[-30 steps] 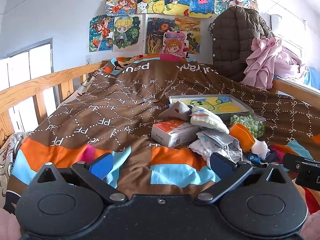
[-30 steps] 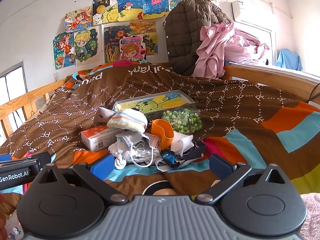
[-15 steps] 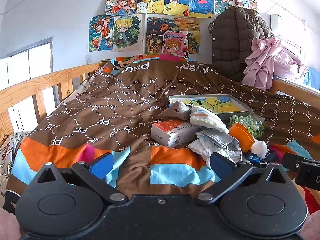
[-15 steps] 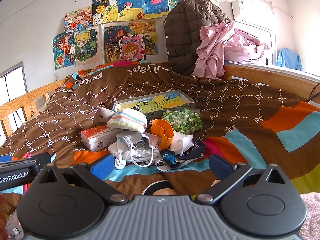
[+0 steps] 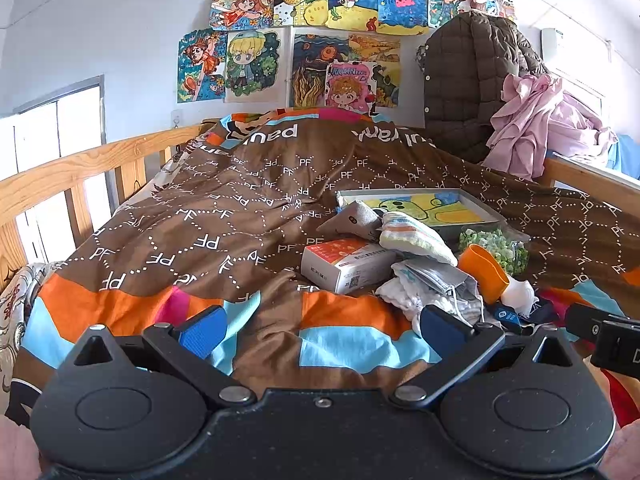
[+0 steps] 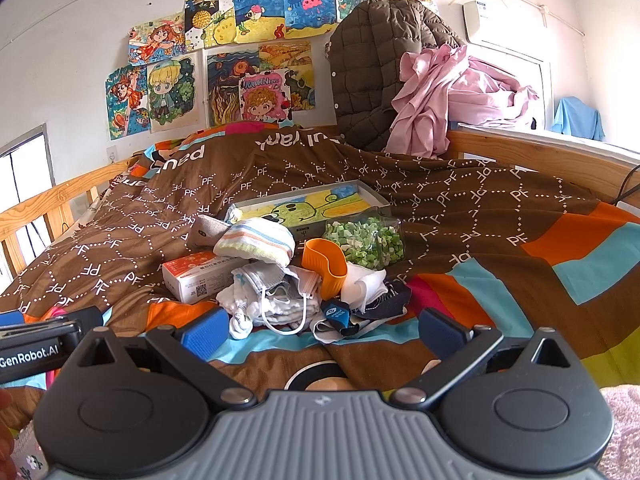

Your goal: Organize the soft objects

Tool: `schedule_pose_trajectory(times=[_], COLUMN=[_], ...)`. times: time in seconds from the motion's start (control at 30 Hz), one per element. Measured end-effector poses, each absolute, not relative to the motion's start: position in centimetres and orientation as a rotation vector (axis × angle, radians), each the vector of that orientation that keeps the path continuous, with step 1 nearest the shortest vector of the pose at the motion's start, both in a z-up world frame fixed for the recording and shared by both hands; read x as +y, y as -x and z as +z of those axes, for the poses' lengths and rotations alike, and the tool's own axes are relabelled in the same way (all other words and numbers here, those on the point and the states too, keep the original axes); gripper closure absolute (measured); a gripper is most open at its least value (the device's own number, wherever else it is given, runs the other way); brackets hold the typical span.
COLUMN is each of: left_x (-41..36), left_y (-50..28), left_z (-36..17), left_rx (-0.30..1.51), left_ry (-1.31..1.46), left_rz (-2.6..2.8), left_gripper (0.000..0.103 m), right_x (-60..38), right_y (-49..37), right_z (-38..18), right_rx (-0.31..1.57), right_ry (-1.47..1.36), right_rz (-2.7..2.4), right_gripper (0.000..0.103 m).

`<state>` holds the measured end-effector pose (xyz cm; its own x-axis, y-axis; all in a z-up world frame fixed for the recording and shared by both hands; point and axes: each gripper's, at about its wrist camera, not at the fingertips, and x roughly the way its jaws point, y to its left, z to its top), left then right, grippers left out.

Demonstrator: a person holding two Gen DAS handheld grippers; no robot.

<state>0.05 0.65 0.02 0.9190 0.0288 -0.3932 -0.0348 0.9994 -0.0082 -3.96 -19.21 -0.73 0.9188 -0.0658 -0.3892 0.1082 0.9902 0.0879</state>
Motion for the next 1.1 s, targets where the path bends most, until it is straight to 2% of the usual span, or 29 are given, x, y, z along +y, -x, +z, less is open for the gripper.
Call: schedule_pose_trajectory(times=[1.1], left_x=[0.19], left_y=[0.22], left_z=[-0.27], left_rx=[0.405], left_ry=[0.017], left_rz=[-0.005], left_gripper=[0.001], right_x=[-19.23], right_y=[3.95], right_z=[-0.74], right_rx=[0.397], right_ry=[-0.109], right_rz=[-0.089], right_gripper=[0.000])
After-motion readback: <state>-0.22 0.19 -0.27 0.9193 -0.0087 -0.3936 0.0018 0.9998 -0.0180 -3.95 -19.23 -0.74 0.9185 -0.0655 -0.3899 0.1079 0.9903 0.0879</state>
